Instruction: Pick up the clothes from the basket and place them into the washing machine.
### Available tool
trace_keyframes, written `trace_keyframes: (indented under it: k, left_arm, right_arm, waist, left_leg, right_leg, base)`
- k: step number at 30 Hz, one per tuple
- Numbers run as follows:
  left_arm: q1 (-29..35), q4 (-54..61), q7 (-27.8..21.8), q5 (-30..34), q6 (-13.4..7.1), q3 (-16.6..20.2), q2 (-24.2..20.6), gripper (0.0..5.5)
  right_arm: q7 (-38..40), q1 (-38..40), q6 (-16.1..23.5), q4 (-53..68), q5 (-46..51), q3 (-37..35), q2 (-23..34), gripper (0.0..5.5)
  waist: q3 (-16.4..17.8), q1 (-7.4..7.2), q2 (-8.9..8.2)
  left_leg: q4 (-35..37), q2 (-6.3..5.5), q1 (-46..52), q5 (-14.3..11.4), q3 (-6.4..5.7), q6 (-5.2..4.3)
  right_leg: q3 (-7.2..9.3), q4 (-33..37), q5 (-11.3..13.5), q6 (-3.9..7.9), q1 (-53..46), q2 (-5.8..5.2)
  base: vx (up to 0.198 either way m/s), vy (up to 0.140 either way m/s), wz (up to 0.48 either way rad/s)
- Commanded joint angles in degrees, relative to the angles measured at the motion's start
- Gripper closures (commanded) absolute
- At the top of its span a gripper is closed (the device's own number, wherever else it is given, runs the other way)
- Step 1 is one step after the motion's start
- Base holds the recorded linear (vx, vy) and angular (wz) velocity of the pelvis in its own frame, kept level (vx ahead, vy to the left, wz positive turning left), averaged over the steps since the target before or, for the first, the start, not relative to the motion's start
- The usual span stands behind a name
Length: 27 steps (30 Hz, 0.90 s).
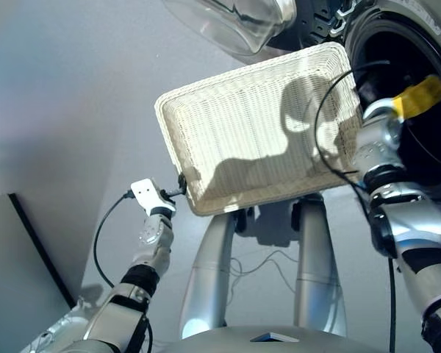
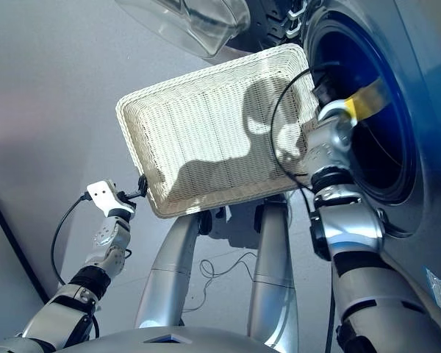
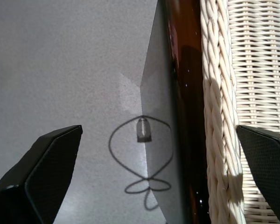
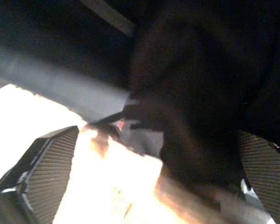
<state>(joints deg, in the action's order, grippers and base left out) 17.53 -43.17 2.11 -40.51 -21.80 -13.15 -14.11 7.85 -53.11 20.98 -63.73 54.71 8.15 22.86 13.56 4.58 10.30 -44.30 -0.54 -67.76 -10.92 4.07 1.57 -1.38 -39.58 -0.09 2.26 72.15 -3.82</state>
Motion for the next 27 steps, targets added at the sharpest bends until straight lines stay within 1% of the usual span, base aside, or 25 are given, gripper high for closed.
trace_keyframes:
  k: [1, 4, 6, 7, 12, 15, 18, 19, 20, 21, 22, 23, 24, 25, 26, 27]
  left_arm:
    - [-1.58, -3.30, -0.59, -0.46, 0.16, 3.39, -1.95, 0.00]
    - [-2.45, -5.30, -1.22, 1.02, 0.57, 3.59, -1.89, 0.00]
    - [-3.39, -7.49, -1.42, 2.21, 1.00, 4.35, -1.60, 0.00]
    - [-3.67, -8.06, -1.55, 2.82, 1.04, 4.36, -1.57, 0.00]
    - [-5.40, -13.26, -2.15, 8.06, 1.97, 4.31, -1.14, 0.00]
    - [-6.35, -15.57, -2.21, 11.49, 2.39, 3.98, -1.00, 0.00]
    - [-6.83, -17.57, -1.91, 15.57, 2.94, 3.23, -0.81, 0.00]
    - [-7.08, -18.47, -1.71, 17.40, 2.95, 2.74, -0.69, 0.00]
    - [-7.09, -18.47, -1.70, 17.42, 2.95, 2.75, -0.68, 0.00]
    - [-7.73, -19.18, -1.96, 19.46, 3.55, 2.24, -0.84, 0.00]
    - [-8.16, -19.86, -1.98, 20.96, 3.61, 2.09, -0.91, 0.00]
    - [-8.58, -20.54, -2.01, 21.66, 3.63, 2.31, -0.82, 0.00]
    - [-8.89, -21.34, -2.21, 22.21, 3.87, 2.47, -0.70, 0.00]
    - [-9.37, -21.58, -2.29, 22.78, 3.94, 2.41, -0.60, 0.00]
    - [-9.37, -21.57, -2.29, 22.78, 3.94, 2.41, -0.60, 0.00]
    - [-10.09, -22.83, -2.31, 23.94, 4.39, 2.90, -0.17, 0.00]
  right_arm:
    - [-2.98, 4.28, 1.06, 6.37, -4.13, 1.71, -1.23, 0.00]
    - [-4.28, 7.95, 0.31, 6.53, -5.12, 2.30, -2.19, 0.00]
    - [-5.24, 11.31, -0.49, 6.91, -6.49, 3.28, -3.08, 0.00]
    - [-5.68, 12.62, -0.46, 7.07, -5.76, 2.67, -3.57, 0.00]
    - [-7.64, 21.56, -1.62, 6.59, -8.37, 3.38, -6.30, 0.00]
    - [-7.89, 27.53, -2.76, 5.64, -13.84, 5.18, -7.49, 0.00]
    - [-7.95, 32.13, -4.08, 3.11, -19.12, 7.06, -8.96, 0.00]
    - [-7.72, 33.30, -4.44, 2.00, -22.99, 8.41, -9.12, 0.00]
    - [-7.70, 33.31, -4.44, 2.01, -23.02, 8.41, -9.13, 0.00]
    - [-7.78, 35.75, -5.35, 1.77, -26.94, 9.80, -9.10, 0.00]
    - [-8.25, 36.90, -5.69, 1.21, -28.58, 10.23, -9.15, 0.00]
    - [-8.72, 38.15, -5.98, 0.35, -29.46, 10.34, -9.45, 0.00]
    - [-8.81, 39.25, -6.23, 0.00, -31.25, 10.60, -9.70, 0.00]
    - [-8.71, 40.25, -6.54, -0.55, -33.29, 11.06, -9.60, 0.00]
    - [-8.71, 40.25, -6.54, -0.54, -33.30, 11.06, -9.60, 0.00]
    - [-7.91, 41.74, -6.91, -1.96, -37.54, 11.75, -9.93, 0.00]
  waist:
    - [-1.75, 0.92, -2.09]
    - [-1.98, 0.69, -3.31]
    - [-2.40, 0.58, -4.34]
    - [-2.44, 0.55, -4.74]
    - [-3.37, -0.08, -7.47]
    - [-3.92, -0.47, -9.40]
    - [-4.24, -0.69, -10.82]
    - [-4.36, -0.70, -11.17]
    - [-4.22, -0.72, -11.17]
    - [-4.71, -0.79, -11.78]
    - [-4.78, -0.77, -11.83]
    - [-4.80, -0.68, -11.95]
    - [-4.97, -0.99, -12.25]
    - [-5.25, -0.94, -12.39]
    - [-5.21, -0.93, -12.39]
    - [-5.92, -0.96, -12.49]
  left_leg:
    - [5.15, -1.41, 0.96, 2.18, 0.76, 1.05]
    - [5.94, -1.43, 2.52, 2.63, 0.07, 0.97]
    - [7.69, -1.29, 4.76, 3.20, -0.61, 0.85]
    - [8.24, -1.42, 5.72, 3.37, -0.79, 0.81]
    - [13.17, -1.54, 13.58, 4.64, -1.81, 0.24]
    - [17.31, -1.78, 19.92, 5.65, -2.59, -0.20]
    - [21.45, -2.04, 26.50, 6.75, -3.02, -0.71]
    - [23.15, -2.12, 29.00, 7.24, -3.13, -0.92]
    - [23.29, -2.13, 29.23, 7.29, -3.13, -0.93]
    - [24.95, -2.37, 32.89, 7.53, -3.42, -0.89]
    - [26.05, -2.34, 34.96, 7.59, -3.56, -0.89]
    - [26.78, -2.57, 36.87, 7.71, -3.70, -0.85]
    - [28.45, -2.83, 38.42, 9.61, -3.50, -0.61]
    - [28.83, -2.80, 39.84, 9.58, -3.43, -0.59]
    - [28.85, -2.80, 39.90, 9.59, -3.42, -0.59]
    - [31.11, -2.69, 43.82, 9.82, -3.37, -0.74]
  right_leg:
    - [4.25, 1.49, -1.83, -2.20, -3.04, 0.77]
    - [5.21, 2.80, -1.58, -2.06, -5.28, 0.35]
    - [5.86, 4.77, -1.16, -1.82, -7.91, -0.06]
    - [6.15, 5.62, -1.03, -1.76, -9.09, -0.16]
    - [7.95, 11.19, -0.31, -1.12, -17.77, -0.72]
    - [9.12, 15.96, 0.51, -0.53, -25.06, -1.01]
    - [10.09, 20.29, 1.09, 0.02, -32.05, -1.14]
    - [10.30, 21.50, 1.24, 0.21, -34.49, -1.19]
    - [10.31, 21.58, 1.27, 0.21, -34.70, -1.20]
    - [10.61, 23.22, 1.31, 0.54, -38.47, -1.10]
    - [10.76, 23.67, 1.02, 0.69, -40.53, -1.10]
    - [10.86, 24.34, 0.98, 0.80, -42.68, -1.01]
    - [11.08, 25.63, 2.18, 0.50, -44.27, -1.14]
    - [11.18, 26.01, 2.06, 0.59, -45.66, -1.10]
    - [11.18, 26.03, 2.06, 0.59, -45.71, -1.10]
    - [11.13, 27.56, 2.04, 0.96, -49.34, -0.90]
  base:
    - [0.000, 0.000, 0.000]
    - [0.000, 0.000, 0.000]
    - [0.000, 0.000, 0.000]
    - [0.000, 0.000, 0.000]
    - [0.050, -0.024, 0.076]
    - [0.084, -0.030, 0.096]
    - [0.087, 0.001, 0.162]
    - [0.060, 0.017, 0.078]
    - [0.107, 0.024, 0.049]
    - [0.112, 0.033, 0.027]
    - [0.141, 0.051, 0.059]
    - [0.018, 0.070, 0.106]
    - [0.013, 0.056, 0.156]
    - [0.000, 0.000, 0.000]
    - [0.091, 0.051, 0.070]
    - [0.083, 0.055, -0.003]
